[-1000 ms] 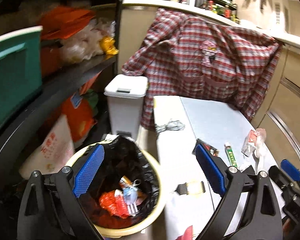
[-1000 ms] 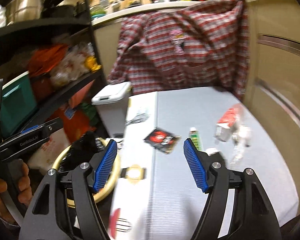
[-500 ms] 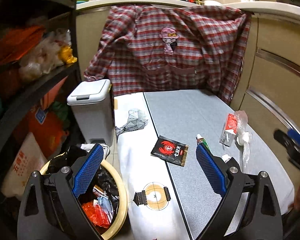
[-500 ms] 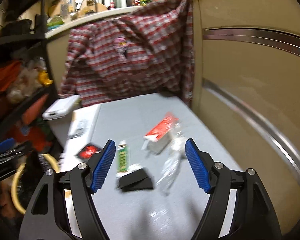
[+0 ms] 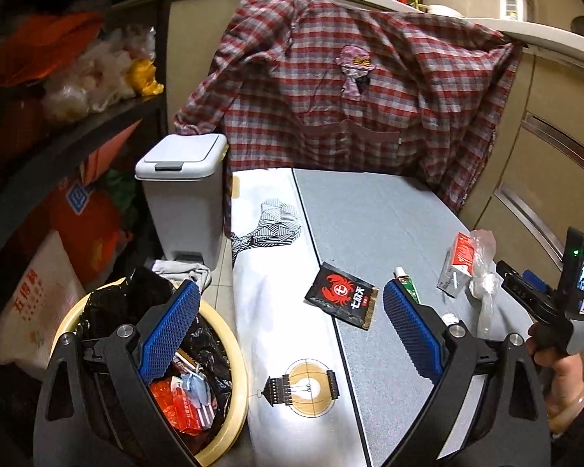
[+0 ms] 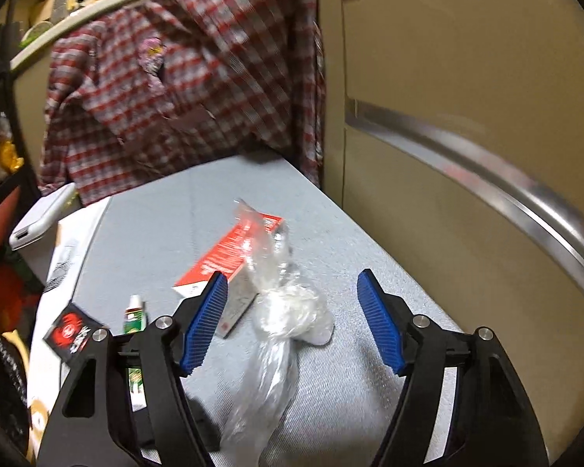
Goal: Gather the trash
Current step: 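Grasp the clear plastic bag with the right gripper and lift it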
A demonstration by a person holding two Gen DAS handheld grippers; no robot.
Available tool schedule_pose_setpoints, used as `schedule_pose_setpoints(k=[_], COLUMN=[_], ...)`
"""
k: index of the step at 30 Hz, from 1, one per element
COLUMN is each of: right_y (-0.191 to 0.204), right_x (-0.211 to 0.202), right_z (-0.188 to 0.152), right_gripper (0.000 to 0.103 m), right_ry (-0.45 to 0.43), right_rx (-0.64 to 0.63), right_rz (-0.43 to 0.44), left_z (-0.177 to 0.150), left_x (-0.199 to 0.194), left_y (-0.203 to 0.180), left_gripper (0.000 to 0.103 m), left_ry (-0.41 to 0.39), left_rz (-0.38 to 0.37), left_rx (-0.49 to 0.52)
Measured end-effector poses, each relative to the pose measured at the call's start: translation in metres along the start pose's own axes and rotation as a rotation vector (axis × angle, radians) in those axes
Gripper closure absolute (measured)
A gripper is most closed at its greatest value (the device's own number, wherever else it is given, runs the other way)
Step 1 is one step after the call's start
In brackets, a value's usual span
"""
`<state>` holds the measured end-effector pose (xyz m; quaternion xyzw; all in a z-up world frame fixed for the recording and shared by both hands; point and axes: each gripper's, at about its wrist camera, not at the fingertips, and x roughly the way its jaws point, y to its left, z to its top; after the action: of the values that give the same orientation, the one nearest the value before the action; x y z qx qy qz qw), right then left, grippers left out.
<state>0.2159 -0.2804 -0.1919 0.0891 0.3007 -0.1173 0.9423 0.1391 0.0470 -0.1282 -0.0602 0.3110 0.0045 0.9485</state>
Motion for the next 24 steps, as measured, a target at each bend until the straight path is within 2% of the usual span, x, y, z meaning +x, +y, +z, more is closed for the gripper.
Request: schedule_pose_setpoints(k=[12, 18, 21, 22, 23, 24], right_y=[0.011, 0.020, 0.022, 0.022, 0.021, 0.019], right_x=[0.038, 0.053, 0.059, 0.060, 0.062, 0.063], right_z=[0.018, 0.019, 0.021, 0.022, 0.023, 0.023], right_gripper=[0.036, 0.036, 0.050, 0.065, 0.086, 0.094], right_ry=[0.009, 0.025, 0.031, 0.038, 0.049, 0.059], right_rx=[0.021, 0.010, -0.004, -0.003, 0.004, 0.007], right_rz=[0.042, 0.033, 0.032, 0.036, 0.052, 0.065], left_z=[0.000, 0.001, 0.001, 0.001, 0.001, 0.001], left_x=[0.007, 0.009, 0.009, 0.009, 0.009, 0.009], left_y=[0.002, 0.005, 0.006, 0.006, 0.006, 0.006], left_gripper=[0.011, 0.011, 0.011, 0.011, 0.011, 0.011], left_ry=[0.010, 0.014, 0.016, 0.016, 0.016, 0.014], left_rz=[0.030, 0.044, 0.047, 0.047, 0.048, 0.050], left_rx=[0.025, 0.029, 0.031, 0.032, 0.035, 0.036])
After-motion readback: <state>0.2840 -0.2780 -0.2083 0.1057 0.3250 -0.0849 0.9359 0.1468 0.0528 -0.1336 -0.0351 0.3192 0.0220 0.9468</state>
